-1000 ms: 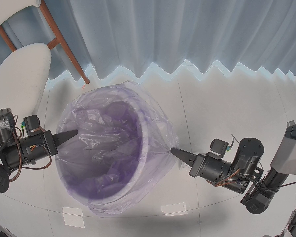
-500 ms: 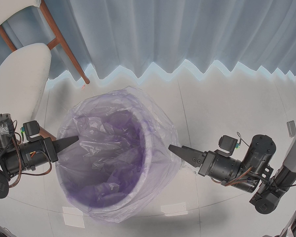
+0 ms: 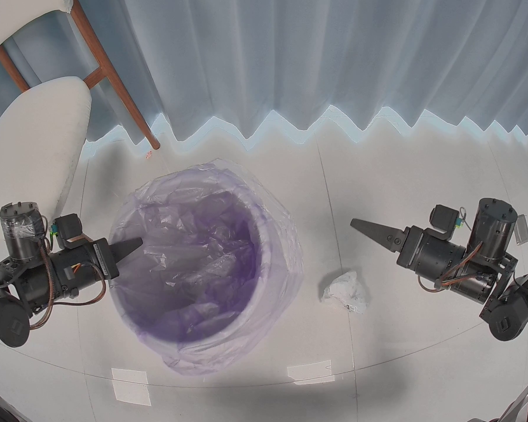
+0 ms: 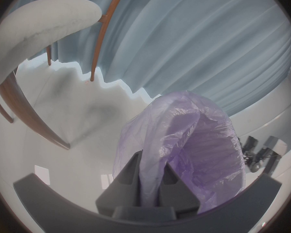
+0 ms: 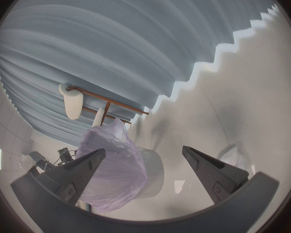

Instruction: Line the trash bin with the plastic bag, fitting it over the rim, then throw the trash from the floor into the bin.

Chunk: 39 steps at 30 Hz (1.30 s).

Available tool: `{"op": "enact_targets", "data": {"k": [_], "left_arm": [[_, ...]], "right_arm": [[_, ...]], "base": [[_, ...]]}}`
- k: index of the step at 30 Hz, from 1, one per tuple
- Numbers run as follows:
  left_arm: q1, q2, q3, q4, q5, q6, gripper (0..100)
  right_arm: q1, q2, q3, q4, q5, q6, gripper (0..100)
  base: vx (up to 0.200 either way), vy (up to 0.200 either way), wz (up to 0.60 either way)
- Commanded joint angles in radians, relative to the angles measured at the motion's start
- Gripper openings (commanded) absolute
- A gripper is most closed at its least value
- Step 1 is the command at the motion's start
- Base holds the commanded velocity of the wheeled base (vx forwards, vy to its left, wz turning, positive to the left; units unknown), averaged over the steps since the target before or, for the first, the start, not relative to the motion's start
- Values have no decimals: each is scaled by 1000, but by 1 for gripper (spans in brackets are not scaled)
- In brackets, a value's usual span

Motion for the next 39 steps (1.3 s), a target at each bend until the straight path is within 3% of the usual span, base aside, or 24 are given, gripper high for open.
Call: {"op": "enact_targets", "data": {"k": [1,5,8,13,16,39], "left_arm": [[-72,159,-38,-65,107,0,0],[-135,266,-43,-162,210,0,0],[-184,396,-50,-314,286,-1,0],[-208,597,-67,-562,351,17,0],[-210,680,-79,-637,369,36,0],[-224,714,-69,-644,369,37,0]], "right_arm": [[-77,-58,-27,29,1,-83,100],[-84,-65,-32,27,-1,-91,100],[-86,-73,-33,26,-1,-92,100],[-86,-82,-33,24,-1,-92,100],[-86,-85,-32,24,-1,-94,100],[-80,-77,-30,24,1,-92,100]], "base": [[0,0,0],[0,0,0],[0,0,0],[0,0,0],[0,0,0],[0,0,0]]}}
